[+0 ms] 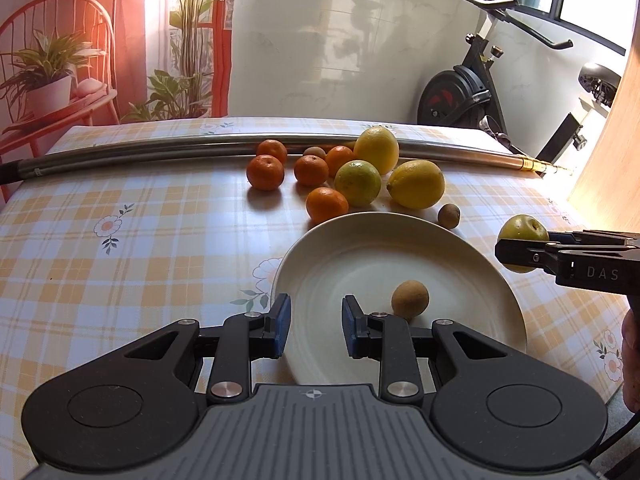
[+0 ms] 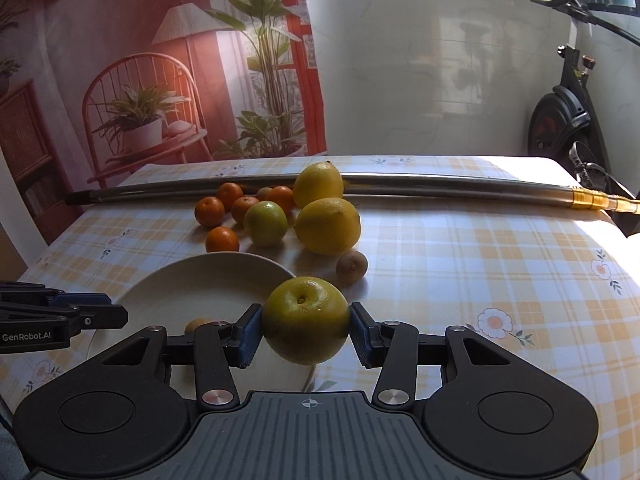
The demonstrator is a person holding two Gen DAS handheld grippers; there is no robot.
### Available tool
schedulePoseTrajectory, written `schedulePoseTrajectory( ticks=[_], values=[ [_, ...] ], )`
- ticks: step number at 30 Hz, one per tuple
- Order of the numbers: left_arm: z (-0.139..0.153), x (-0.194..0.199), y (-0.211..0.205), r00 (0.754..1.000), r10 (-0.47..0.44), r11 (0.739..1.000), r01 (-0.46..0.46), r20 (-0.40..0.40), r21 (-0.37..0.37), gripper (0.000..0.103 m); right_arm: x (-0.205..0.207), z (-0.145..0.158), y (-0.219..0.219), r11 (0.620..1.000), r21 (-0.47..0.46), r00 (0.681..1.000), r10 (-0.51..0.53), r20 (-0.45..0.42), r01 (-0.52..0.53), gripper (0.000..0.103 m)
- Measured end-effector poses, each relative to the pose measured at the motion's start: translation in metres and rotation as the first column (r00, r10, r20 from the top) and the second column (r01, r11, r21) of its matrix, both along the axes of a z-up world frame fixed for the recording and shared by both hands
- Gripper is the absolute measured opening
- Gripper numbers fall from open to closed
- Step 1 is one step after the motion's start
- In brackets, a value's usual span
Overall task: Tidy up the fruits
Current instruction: 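Lower the kiwi onto the white plate and open the left tool while the right lifts the apple, then carry the apple over the plate and open the right tool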
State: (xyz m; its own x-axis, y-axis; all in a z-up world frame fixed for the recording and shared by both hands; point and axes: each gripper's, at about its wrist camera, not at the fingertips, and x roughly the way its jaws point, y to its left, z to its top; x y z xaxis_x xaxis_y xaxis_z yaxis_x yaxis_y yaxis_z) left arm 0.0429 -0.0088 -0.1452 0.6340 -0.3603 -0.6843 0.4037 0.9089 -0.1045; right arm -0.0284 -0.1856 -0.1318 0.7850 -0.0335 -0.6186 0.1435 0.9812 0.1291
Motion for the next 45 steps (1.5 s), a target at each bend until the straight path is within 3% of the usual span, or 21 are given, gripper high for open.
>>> schedulePoseTrajectory(
  ticks=[8,24,32,36,45],
  values=[
    [0.004,-0.011,-0.004,1.000,0.002,1.000,-0.002,0.027,0.001,0.029,-0.005,-0.006,0.022,0.998,-0.030,0.997,0.060,-0.040,-0.061,0.043],
    [0.002,-0.014,0.001,0.999,0.047,0.999,-0.047,0.024,-0.011,0.030,-0.001,-0.014,0.028,0.993,-0.088,0.995,0.078,-0.061,-0.083,0.043],
    [0.002,-0.017,0.000,0.998,0.053,0.999,-0.053,0.028,-0.005,0.031,0.000,-0.015,0.027,0.992,-0.094,0.996,0.074,-0.058,-0.079,0.043],
    [0.002,-0.017,0.001,0.998,0.059,0.998,-0.059,0.033,-0.004,0.040,-0.002,-0.013,0.027,0.992,-0.104,0.997,0.067,-0.049,-0.071,0.044],
    [0.001,-0.016,0.002,0.998,0.063,0.998,-0.063,0.031,-0.006,0.040,-0.004,-0.008,0.024,0.993,-0.103,0.998,0.053,-0.018,-0.055,0.044]
  ],
)
